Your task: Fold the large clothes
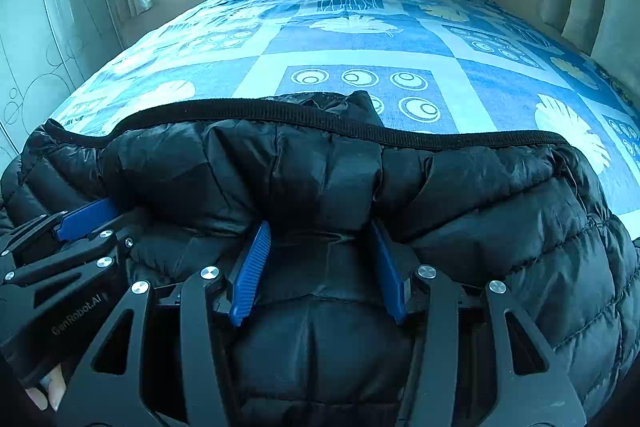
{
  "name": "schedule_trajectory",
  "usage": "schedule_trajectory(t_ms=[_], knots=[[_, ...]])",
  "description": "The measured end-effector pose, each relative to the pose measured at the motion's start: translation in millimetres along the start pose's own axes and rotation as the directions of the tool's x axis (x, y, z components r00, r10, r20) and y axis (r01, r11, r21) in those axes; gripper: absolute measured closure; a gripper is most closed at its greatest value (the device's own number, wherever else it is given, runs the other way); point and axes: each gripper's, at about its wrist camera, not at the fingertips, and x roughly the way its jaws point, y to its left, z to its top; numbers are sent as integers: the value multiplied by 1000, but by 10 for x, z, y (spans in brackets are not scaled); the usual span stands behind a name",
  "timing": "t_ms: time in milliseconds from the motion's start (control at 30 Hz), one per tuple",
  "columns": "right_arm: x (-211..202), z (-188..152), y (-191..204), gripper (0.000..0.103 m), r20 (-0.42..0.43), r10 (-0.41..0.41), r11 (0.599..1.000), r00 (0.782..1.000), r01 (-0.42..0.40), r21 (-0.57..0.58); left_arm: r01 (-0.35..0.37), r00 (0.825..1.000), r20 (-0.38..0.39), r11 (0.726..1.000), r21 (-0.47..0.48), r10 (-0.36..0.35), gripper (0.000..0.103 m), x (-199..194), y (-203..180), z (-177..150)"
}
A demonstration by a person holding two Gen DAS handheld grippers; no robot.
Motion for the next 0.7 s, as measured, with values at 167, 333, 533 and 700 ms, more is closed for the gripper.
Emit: schedule_trajectory(t_ms=[167, 333, 533, 700], knots=[[9, -6, 36, 52, 1, -18, 1000, 1000, 18, -12, -7, 1000, 7, 1000, 7, 7, 52, 35, -6, -15], [-6, 27, 30, 52, -8, -12, 1000, 1000, 12, -8, -6, 1000, -7, 1000, 5, 6, 52, 19, -11, 9], [-411, 123, -113, 39, -2, 31, 999, 1000, -31, 40, 39, 996, -74, 999, -11, -40, 51, -189, 64, 129], [-1198, -89, -503, 30, 73, 35, 990, 997, -44, 132, 74, 997, -12, 990, -122, -76, 39, -926, 456, -1]])
